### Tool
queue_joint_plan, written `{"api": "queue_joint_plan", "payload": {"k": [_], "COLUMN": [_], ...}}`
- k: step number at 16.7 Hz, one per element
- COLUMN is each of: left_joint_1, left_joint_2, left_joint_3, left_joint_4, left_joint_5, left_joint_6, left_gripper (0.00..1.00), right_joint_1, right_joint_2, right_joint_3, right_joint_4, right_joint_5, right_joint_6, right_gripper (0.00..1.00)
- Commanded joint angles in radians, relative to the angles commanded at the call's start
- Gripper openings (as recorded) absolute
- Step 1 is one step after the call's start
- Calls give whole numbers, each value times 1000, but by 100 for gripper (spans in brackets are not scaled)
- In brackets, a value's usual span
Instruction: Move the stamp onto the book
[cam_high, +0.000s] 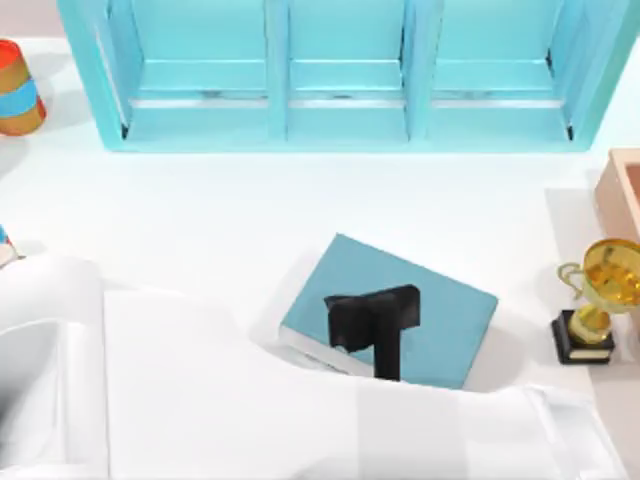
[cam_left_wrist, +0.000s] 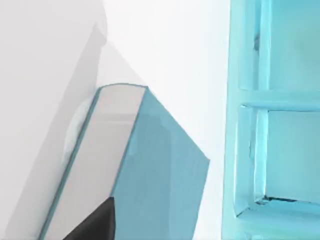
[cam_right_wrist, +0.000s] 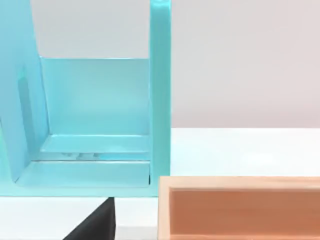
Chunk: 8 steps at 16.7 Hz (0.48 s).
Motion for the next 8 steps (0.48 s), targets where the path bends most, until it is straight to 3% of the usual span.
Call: {"api": "queue_joint_plan", "payload": {"k": [4,8], "left_joint_1": [203,448], "left_joint_2": [-237,-523], "left_joint_3": [-133,-320], "left_joint_4": [166,361], "left_joint_5": [157,325], "left_joint_6": [445,989], "left_gripper": [100,100], "right_joint_1": [0,0], "right_joint_2": [0,0], "right_joint_3": [0,0], "right_joint_4": [0,0], "right_joint_5": [0,0], "right_joint_6": [0,0], "right_gripper": [100,100]}}
